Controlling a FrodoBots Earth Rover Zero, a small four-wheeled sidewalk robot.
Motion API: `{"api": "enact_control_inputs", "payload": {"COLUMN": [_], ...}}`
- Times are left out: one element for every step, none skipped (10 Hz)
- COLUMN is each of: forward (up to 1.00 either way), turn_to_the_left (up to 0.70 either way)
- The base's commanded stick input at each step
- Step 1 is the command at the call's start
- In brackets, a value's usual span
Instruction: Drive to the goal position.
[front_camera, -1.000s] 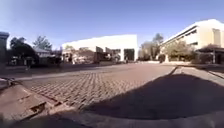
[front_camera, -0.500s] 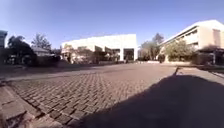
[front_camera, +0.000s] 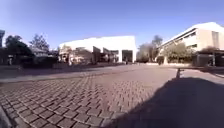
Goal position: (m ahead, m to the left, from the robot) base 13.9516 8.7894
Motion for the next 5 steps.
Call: {"api": "enact_control_inputs", "payload": {"forward": [0.85, 0.85, 0.85, 0.85, 0.85], "turn_to_the_left": [0.0, 0.0, 0.0, 0.0, 0.0]}}
